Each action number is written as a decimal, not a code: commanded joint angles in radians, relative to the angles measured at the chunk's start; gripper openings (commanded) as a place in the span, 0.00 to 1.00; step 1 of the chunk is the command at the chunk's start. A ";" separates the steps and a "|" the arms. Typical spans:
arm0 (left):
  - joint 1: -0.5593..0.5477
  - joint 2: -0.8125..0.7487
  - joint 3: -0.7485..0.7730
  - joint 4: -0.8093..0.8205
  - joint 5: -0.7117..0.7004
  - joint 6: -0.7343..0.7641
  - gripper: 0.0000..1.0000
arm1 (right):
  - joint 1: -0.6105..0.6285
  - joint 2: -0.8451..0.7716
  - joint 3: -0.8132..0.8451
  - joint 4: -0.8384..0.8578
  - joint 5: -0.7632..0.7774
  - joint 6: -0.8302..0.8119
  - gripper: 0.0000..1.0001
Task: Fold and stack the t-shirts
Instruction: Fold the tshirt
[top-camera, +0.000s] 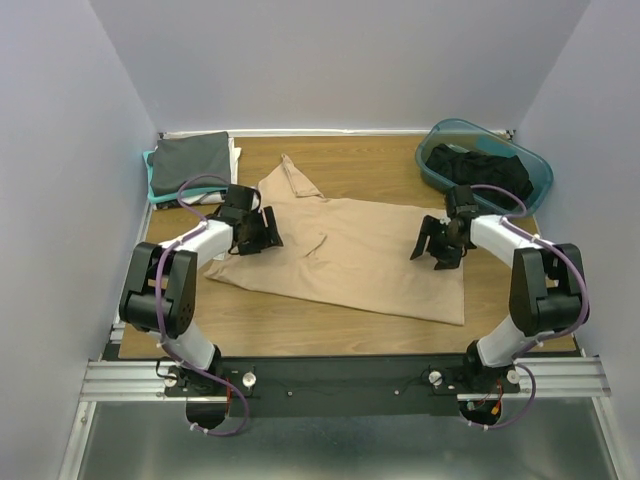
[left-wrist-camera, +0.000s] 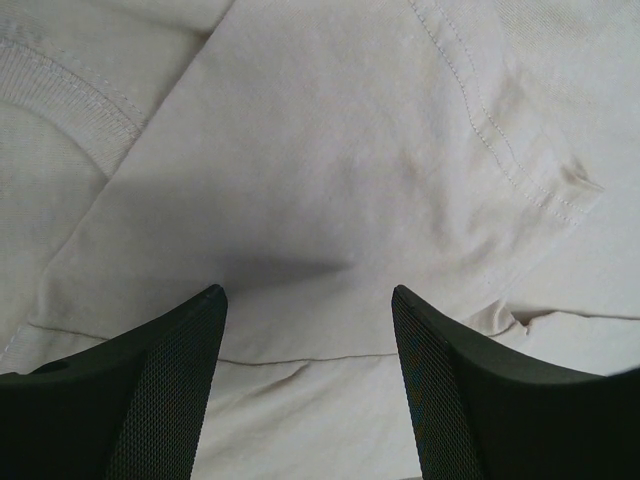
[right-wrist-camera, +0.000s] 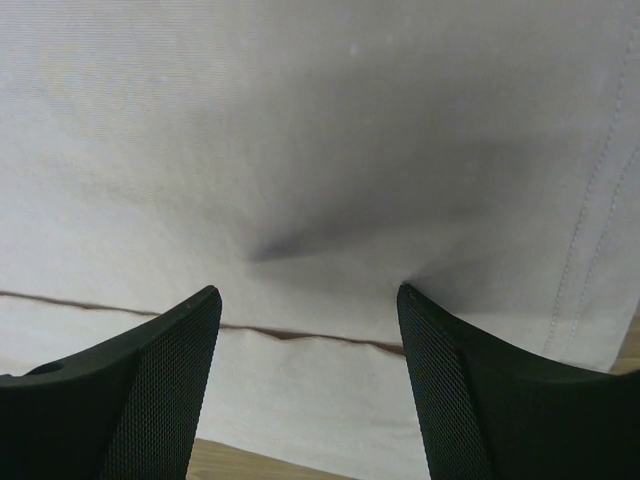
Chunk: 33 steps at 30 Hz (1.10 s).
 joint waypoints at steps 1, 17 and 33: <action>0.015 -0.049 -0.080 -0.042 -0.028 -0.028 0.75 | 0.004 -0.005 -0.067 0.005 -0.021 0.036 0.78; 0.022 -0.359 -0.338 -0.103 0.023 -0.169 0.75 | 0.007 -0.206 -0.233 -0.156 -0.047 0.128 0.78; 0.022 -0.525 -0.240 -0.243 0.000 -0.201 0.75 | 0.006 -0.211 -0.031 -0.244 0.042 0.148 0.78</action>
